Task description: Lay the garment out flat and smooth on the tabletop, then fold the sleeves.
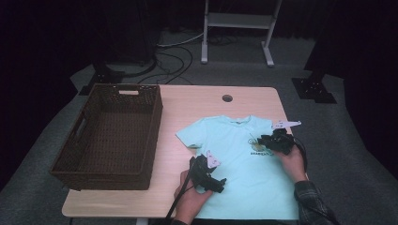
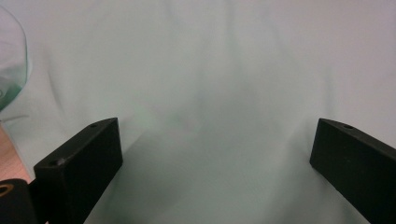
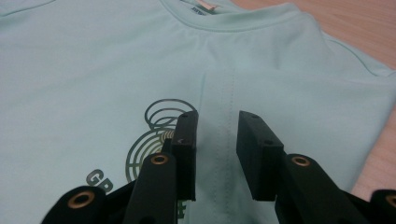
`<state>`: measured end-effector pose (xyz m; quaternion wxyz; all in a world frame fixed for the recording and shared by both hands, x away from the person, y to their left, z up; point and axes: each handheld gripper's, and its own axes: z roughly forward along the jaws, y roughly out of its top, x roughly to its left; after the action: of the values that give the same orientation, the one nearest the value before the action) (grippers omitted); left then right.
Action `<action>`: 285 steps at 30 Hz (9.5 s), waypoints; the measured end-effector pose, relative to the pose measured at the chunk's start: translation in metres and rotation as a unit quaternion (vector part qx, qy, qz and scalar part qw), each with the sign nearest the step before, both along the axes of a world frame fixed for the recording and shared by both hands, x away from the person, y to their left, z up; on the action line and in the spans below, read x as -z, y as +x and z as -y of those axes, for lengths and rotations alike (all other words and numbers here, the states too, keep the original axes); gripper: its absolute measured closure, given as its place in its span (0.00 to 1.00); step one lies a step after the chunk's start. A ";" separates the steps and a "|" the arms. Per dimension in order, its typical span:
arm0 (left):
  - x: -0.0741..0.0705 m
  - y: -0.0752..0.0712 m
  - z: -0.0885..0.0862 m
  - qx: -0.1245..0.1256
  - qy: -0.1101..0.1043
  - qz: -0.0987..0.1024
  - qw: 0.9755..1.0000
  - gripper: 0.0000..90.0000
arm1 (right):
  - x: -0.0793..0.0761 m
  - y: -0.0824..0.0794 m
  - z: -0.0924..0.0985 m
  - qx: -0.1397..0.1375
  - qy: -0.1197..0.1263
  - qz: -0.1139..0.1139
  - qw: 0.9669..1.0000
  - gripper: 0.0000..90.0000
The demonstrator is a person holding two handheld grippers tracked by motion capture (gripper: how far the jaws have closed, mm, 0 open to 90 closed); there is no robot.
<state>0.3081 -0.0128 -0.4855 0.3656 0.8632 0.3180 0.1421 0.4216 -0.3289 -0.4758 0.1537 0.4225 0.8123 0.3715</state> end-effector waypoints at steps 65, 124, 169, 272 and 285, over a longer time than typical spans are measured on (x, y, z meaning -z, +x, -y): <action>0.000 0.000 0.000 0.000 0.000 0.000 1.000 0.01 | -0.025 -0.014 0.063 0.112 0.034 0.040 0.992 0.97; 0.000 0.000 0.000 0.000 0.000 0.000 1.000 0.01 | -0.011 -0.025 -0.013 -0.034 -0.014 0.023 0.999 0.00; -0.005 -0.010 0.025 0.020 -0.013 0.007 1.000 0.01 | 0.011 -0.027 0.010 -0.071 -0.032 0.007 0.997 0.00; -0.060 0.110 -0.070 -0.018 -0.026 0.048 0.998 0.10 | 0.011 -0.026 0.014 -0.073 -0.031 0.006 0.997 0.00; -0.048 0.119 -0.090 -0.032 -0.012 0.047 0.998 0.30 | 0.011 -0.026 0.014 -0.073 -0.031 0.007 0.997 0.00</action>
<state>0.4270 0.0768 -0.4375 0.3857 0.8406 0.3294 0.1903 0.3952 -0.3430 -0.4872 0.1449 0.3547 0.8510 0.3591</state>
